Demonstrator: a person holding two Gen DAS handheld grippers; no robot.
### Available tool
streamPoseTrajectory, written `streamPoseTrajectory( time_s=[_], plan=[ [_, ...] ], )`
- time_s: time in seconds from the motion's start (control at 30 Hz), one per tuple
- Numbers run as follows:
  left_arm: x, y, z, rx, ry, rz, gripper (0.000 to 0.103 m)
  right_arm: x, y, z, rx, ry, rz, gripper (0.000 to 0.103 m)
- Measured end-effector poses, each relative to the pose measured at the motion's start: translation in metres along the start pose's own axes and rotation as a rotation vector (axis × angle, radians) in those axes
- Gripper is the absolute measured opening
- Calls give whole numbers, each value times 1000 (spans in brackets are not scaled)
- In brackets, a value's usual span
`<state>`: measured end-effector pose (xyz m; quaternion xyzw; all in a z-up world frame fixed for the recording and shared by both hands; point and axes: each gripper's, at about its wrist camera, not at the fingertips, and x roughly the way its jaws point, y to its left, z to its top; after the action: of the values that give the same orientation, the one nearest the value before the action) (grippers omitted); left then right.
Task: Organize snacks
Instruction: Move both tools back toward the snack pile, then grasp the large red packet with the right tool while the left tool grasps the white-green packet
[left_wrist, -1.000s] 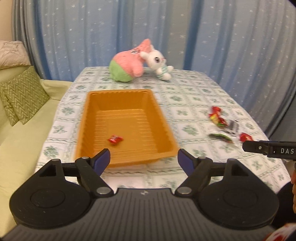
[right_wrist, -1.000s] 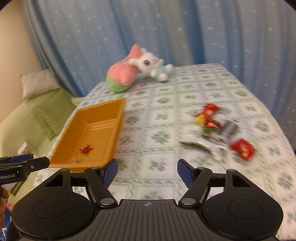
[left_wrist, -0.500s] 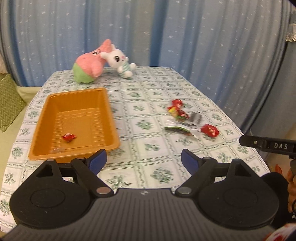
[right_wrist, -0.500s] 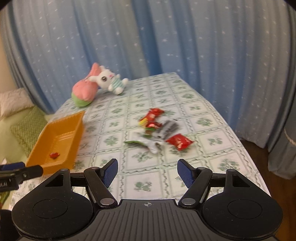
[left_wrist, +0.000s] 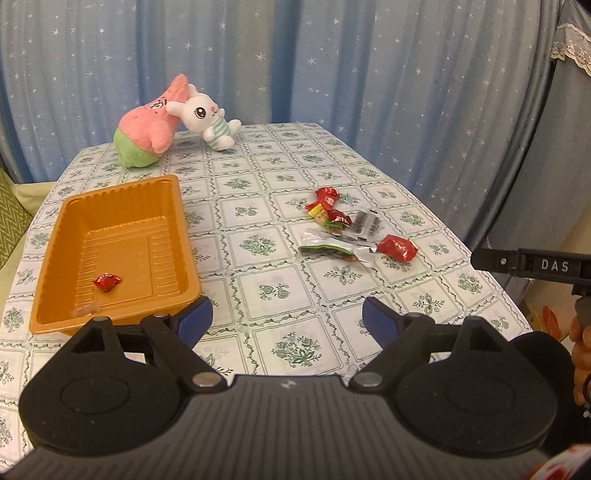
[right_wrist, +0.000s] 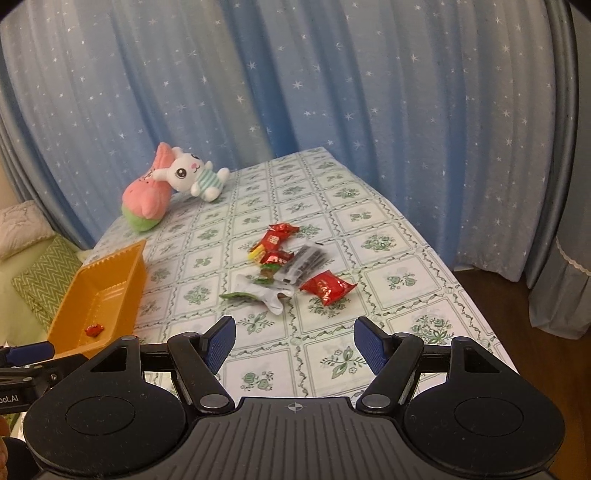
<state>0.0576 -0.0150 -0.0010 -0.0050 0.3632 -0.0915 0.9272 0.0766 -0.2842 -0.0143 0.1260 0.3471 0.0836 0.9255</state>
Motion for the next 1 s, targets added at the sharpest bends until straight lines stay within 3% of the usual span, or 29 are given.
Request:
streamPoseTrajectory(
  time_s=[0.43, 0.9, 1.0],
  plan=[
    [35, -14, 9, 28, 44, -13, 87, 31, -18, 26, -102, 43, 28, 71],
    [104, -21, 26, -1, 79, 30, 88, 136, -45, 47, -274, 209, 60, 70],
    [117, -19, 27, -21, 87, 27, 88, 158, -45, 49, -336, 241, 68, 66]
  ],
)
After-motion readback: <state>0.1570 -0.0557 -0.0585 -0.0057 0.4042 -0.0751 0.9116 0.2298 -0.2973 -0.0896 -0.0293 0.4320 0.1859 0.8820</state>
